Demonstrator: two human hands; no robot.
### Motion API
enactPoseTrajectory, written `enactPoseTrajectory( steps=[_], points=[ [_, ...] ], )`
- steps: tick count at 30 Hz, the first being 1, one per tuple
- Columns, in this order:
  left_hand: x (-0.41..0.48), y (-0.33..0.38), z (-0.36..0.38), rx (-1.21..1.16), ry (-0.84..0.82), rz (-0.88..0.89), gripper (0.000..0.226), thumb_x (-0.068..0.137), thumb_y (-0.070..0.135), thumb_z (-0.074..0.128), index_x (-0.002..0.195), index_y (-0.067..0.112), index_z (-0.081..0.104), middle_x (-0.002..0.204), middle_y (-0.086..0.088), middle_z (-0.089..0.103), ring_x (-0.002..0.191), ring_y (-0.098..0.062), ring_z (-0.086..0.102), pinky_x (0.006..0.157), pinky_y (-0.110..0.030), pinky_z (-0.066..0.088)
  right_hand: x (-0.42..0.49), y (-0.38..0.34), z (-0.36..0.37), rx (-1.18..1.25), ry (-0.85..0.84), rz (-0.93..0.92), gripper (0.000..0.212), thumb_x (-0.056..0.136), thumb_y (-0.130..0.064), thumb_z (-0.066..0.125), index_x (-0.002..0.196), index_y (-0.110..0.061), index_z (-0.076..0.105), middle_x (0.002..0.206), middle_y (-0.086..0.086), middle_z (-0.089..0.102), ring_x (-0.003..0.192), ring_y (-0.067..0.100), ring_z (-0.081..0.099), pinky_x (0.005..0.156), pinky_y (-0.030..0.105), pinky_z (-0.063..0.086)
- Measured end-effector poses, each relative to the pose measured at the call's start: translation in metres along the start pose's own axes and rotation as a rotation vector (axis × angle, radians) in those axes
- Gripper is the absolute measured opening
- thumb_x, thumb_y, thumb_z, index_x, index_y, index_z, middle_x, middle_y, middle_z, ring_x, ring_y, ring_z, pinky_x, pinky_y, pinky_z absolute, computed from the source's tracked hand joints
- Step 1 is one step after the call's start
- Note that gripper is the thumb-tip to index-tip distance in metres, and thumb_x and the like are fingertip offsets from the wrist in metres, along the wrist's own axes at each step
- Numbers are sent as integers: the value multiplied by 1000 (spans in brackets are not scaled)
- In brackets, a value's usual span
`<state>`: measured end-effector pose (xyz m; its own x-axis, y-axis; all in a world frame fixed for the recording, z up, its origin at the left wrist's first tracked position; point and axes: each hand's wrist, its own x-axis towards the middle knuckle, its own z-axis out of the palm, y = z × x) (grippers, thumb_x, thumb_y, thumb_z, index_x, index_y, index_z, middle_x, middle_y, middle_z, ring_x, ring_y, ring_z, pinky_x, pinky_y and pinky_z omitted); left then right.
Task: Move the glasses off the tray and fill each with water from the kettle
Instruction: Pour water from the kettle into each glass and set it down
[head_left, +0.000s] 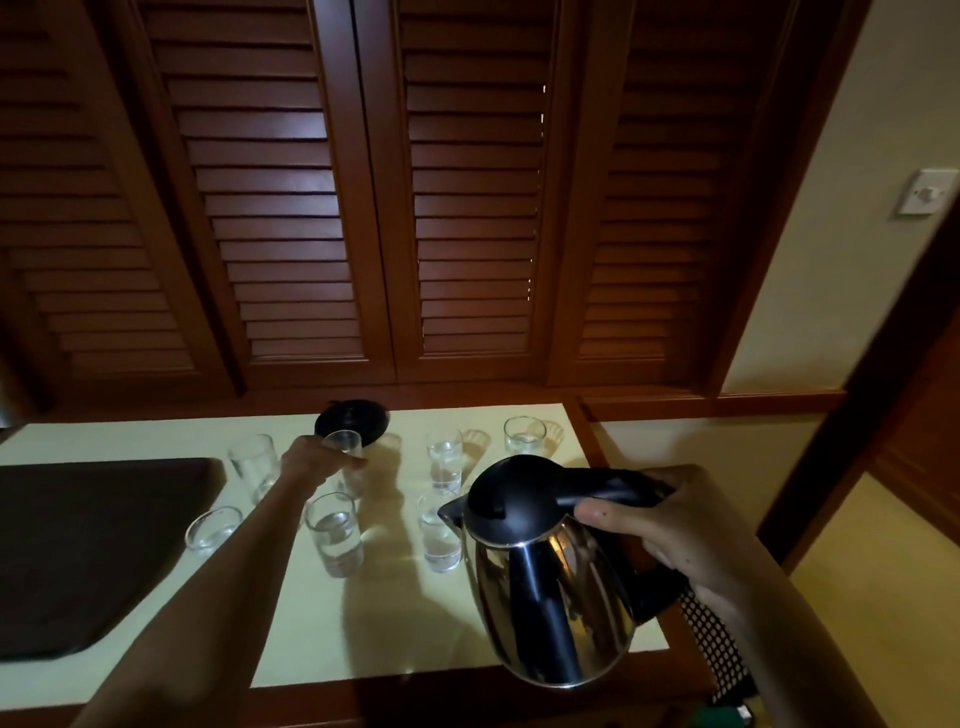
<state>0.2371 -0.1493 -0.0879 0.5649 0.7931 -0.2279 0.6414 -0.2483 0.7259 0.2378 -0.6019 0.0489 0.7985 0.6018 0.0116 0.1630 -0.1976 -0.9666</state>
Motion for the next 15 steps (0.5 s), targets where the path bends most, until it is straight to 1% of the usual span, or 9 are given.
enactPoseTrajectory(
  steps=[2,5,6,7,9,10,11,13,15],
  points=[
    [2,-3,-1,-79,-8,3,64,60,25,99,114,4,73,95,-13,69,83,-25,64,76,-36,55,3,0,4,-10,17,5,37,66,-25,87,96,-4,81,75,7,81,59,11,76,65,26,62],
    [-1,-4,-6,-109,-18,6,65,59,30,99,115,9,75,100,-12,73,84,-24,65,75,-36,54,3,-4,9,-27,43,2,50,54,-42,89,92,-9,83,79,9,82,68,20,79,69,32,59],
    [-2,-2,-9,-132,-6,20,67,57,34,100,116,12,76,105,-11,75,87,-24,67,77,-36,54,3,-5,10,-26,44,3,51,53,-43,90,90,-9,83,77,9,82,67,20,79,68,30,58],
    [-2,-1,-12,-164,9,51,70,54,39,100,116,16,77,110,-9,75,93,-24,69,82,-37,54,2,-8,11,-6,37,-1,46,57,-38,90,89,-6,83,72,8,80,58,14,76,61,22,56],
    [-12,9,-19,-206,51,130,71,48,52,99,111,26,79,114,-1,76,109,-23,69,94,-38,55,2,-12,13,26,14,-7,22,71,-16,86,84,0,79,54,0,73,36,-1,60,42,7,42],
    [-20,15,-25,-243,65,184,66,50,54,98,109,29,79,113,2,76,111,-21,69,95,-36,54,2,-14,13,27,12,-8,11,76,-8,83,82,-1,78,47,-3,68,31,-3,55,37,5,37],
    [-30,23,-30,-282,73,246,59,57,50,97,109,30,78,111,4,75,108,-18,68,91,-33,52,2,-15,13,31,16,-7,5,79,-4,81,80,-1,76,43,-6,65,29,-3,53,35,5,36],
    [-52,40,-42,-349,87,366,51,68,39,94,114,28,76,109,4,75,104,-16,67,84,-29,49,2,-15,14,30,34,-14,5,80,-1,80,83,2,77,41,-7,63,29,-3,52,35,5,35],
    [-78,55,-53,-411,89,473,50,70,36,93,116,29,74,109,8,75,101,-11,68,86,-30,50,2,-15,14,14,41,-11,15,79,-3,81,89,7,77,44,-5,66,29,-2,53,35,5,35]
  ],
)
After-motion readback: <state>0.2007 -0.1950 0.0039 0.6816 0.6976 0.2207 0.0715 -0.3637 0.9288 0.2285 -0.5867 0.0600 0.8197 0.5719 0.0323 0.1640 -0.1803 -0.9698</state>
